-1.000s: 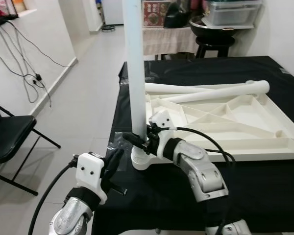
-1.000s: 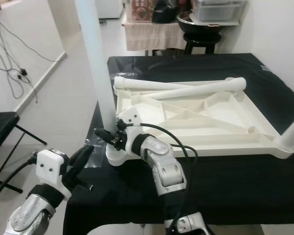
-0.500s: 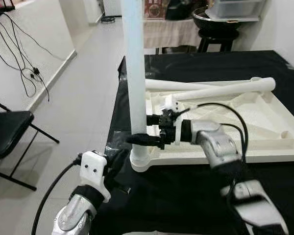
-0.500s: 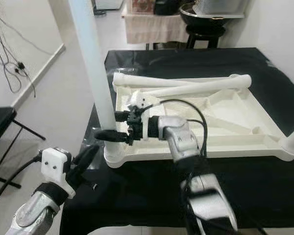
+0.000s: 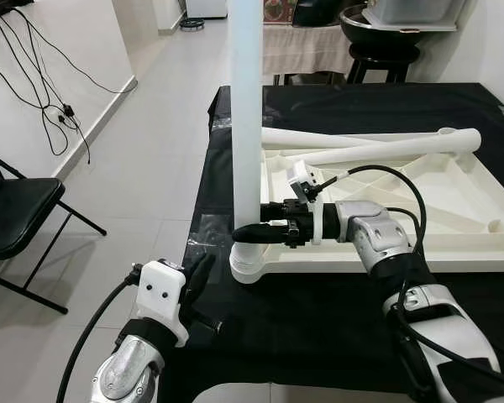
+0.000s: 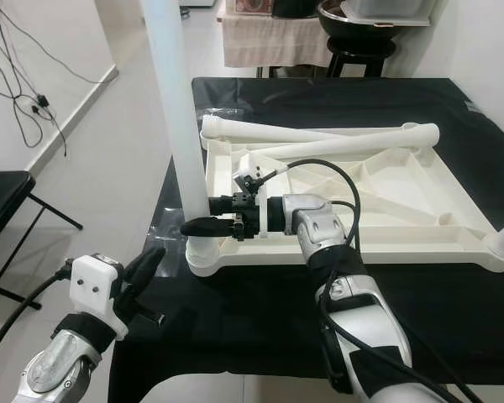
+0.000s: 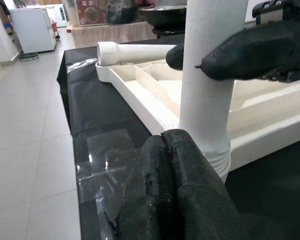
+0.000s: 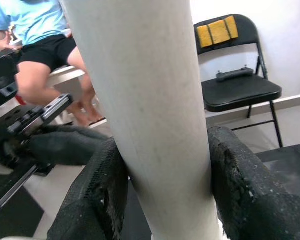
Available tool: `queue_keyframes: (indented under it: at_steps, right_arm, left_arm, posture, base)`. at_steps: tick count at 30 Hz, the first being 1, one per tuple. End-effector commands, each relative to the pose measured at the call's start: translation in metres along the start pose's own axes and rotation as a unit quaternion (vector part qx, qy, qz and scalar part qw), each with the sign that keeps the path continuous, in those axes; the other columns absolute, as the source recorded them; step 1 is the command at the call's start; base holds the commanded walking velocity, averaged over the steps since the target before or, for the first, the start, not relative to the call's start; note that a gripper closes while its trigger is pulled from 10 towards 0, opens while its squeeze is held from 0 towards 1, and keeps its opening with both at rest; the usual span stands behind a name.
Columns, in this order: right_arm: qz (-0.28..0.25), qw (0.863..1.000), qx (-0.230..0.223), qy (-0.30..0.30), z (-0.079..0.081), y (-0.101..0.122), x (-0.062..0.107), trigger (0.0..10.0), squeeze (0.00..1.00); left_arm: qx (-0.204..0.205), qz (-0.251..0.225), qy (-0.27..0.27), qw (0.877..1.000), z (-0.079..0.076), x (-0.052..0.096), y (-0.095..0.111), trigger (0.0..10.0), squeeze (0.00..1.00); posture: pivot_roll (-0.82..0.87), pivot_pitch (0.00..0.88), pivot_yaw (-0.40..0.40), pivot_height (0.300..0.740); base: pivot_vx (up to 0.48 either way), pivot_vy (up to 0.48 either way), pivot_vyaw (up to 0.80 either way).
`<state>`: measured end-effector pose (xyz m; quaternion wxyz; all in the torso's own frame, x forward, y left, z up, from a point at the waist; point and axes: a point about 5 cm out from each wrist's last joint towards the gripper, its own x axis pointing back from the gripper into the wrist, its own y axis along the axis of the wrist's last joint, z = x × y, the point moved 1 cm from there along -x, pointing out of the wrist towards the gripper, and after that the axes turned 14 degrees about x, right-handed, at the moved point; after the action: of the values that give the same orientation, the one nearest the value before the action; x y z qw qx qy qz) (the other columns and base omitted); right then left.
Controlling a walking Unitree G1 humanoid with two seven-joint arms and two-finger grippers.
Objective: Building children table
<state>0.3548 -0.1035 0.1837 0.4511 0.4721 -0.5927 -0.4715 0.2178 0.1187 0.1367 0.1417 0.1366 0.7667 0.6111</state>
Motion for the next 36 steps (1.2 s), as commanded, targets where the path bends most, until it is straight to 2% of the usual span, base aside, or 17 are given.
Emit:
queue_keyframes:
  at_steps: [1, 3, 5, 7, 8, 9, 12, 19, 20, 21, 22, 23, 25, 28, 29, 31, 36]
  right_arm:
    - [0.002, 1.0, -0.015, -0.027, 0.004, -0.012, 0.005, 0.0, 0.0]
    - [0.007, 0.998, -0.029, -0.056, 0.016, -0.023, 0.008, 0.0, 0.0]
    - [0.055, 0.981, -0.039, -0.18, 0.03, -0.041, -0.002, 0.0, 0.0]
    - [0.115, 0.933, -0.077, -0.333, 0.051, -0.055, -0.002, 0.0, 0.0]
    - [0.128, 0.919, -0.088, -0.363, 0.056, -0.057, 0.001, 0.0, 0.0]
    - [0.129, 0.922, -0.053, -0.361, 0.058, -0.049, 0.0, 0.0, 0.0]
    - [0.127, 0.926, -0.028, -0.356, 0.049, -0.043, 0.001, 0.0, 0.0]
    - [0.152, 0.918, -0.008, -0.365, 0.048, -0.05, -0.003, 0.0, 0.0]
    - [0.143, 0.921, -0.008, -0.363, 0.044, -0.048, -0.004, 10.0, 0.0]
    - [0.143, 0.921, -0.008, -0.363, 0.044, -0.048, -0.004, 10.0, 0.0]
    - [0.13, 0.924, -0.009, -0.36, 0.043, -0.043, -0.006, 10.0, 0.75]
    - [0.092, 0.94, -0.019, -0.329, 0.039, -0.036, -0.011, 10.0, 1.0]
    - [0.027, 0.962, -0.019, -0.271, 0.034, -0.02, -0.018, 10.0, 1.0]
    - [-0.015, 0.98, -0.005, -0.2, 0.032, -0.007, -0.019, 10.0, 1.0]
    - [-0.009, 0.987, 0.026, -0.161, 0.028, -0.004, -0.019, 10.0, 0.0]
    - [0.01, 0.992, 0.059, -0.114, 0.022, -0.004, -0.018, 10.0, 0.0]
    - [0.012, 0.997, 0.052, -0.06, 0.011, -0.002, -0.013, 10.0, 0.0]
  left_arm:
    - [-0.015, 0.005, 0.004, 1.0, 0.0, 0.004, 0.0, 10.0, 0.0]
    - [-0.017, 0.01, 0.007, 1.0, 0.0, 0.009, -0.002, 10.0, 0.0]
    - [-0.006, 0.011, 0.01, 1.0, 0.001, 0.011, -0.003, 10.0, 0.0]
    - [-0.004, 0.01, 0.011, 1.0, 0.005, 0.011, -0.003, 10.0, 0.0]
    - [-0.004, 0.01, 0.012, 1.0, 0.005, 0.01, -0.003, 10.0, 0.0]
    - [-0.011, 0.012, 0.013, 1.0, 0.007, 0.01, -0.004, 10.0, 0.0]
    - [-0.011, 0.017, 0.012, 1.0, 0.01, 0.008, -0.007, 10.0, 0.0]
    - [-0.007, 0.017, 0.016, 1.0, 0.013, 0.005, -0.007, 10.0, 0.0]
    - [-0.009, 0.016, 0.018, 1.0, 0.013, 0.005, -0.007, 10.0, 0.0]
    - [-0.009, 0.016, 0.018, 1.0, 0.013, 0.005, -0.007, 10.0, 0.0]
    - [-0.012, 0.015, 0.02, 1.0, 0.013, 0.004, -0.007, 10.0, 0.0]
    - [-0.013, 0.015, 0.02, 1.0, 0.014, 0.003, -0.007, 10.0, 0.0]
    - [-0.013, 0.015, 0.019, 1.0, 0.014, 0.001, -0.007, 10.0, 0.0]
    - [-0.013, 0.015, 0.019, 1.0, 0.014, 0.0, -0.007, 10.0, 0.0]
    - [-0.013, 0.014, 0.019, 1.0, 0.014, -0.001, -0.007, 10.0, 0.0]
    - [-0.013, 0.014, 0.018, 1.0, 0.013, -0.001, -0.007, 10.0, 0.0]
    - [-0.014, 0.013, 0.018, 1.0, 0.012, -0.002, -0.007, 10.0, 0.0]
  posture:
    - [0.03, 0.094, 0.007, 0.74]
    - [0.03, 0.094, 0.007, 0.74]
    - [0.05, 0.093, -0.005, 0.74]
    - [0.04, 0.098, -0.003, 0.74]
    - [0.04, 0.098, -0.003, 0.74]
    - [0.02, 0.08, 0.013, 0.74]
    - [0.01, 0.065, 0.024, 0.74]
    - [0.03, 0.051, 0.009, 0.74]
    - [0.03, 0.045, 0.009, 0.74]
    - [0.03, 0.045, 0.009, 0.74]
    - [0.03, 0.045, 0.008, 0.74]
    - [0.03, 0.042, 0.01, 0.74]
    - [0.03, 0.04, 0.011, 0.74]
    - [0.03, 0.04, 0.014, 0.74]
    - [0.04, 0.039, 0.011, 0.74]
    - [0.05, 0.04, 0.009, 0.74]
    - [0.05, 0.043, 0.006, 0.74]
  base:
    - [0.0, 0.0, 0.0]
    - [0.0, 0.0, 0.0]
    - [0.0, 0.0, 0.0]
    - [0.0, 0.0, 0.0]
    - [0.0, 0.0, 0.0]
    - [0.0, 0.0, 0.0]
    - [0.0, 0.0, 0.0]
    - [0.0, 0.0, 0.0]
    - [0.0, 0.0, 0.0]
    - [0.0, 0.0, 0.0]
    - [0.0, 0.0, 0.0]
    - [0.0, 0.0, 0.0]
    - [0.0, 0.0, 0.0]
    - [0.0, 0.0, 0.0]
    - [0.0, 0.0, 0.0]
    - [0.0, 0.0, 0.0]
    - [0.0, 0.0, 0.0]
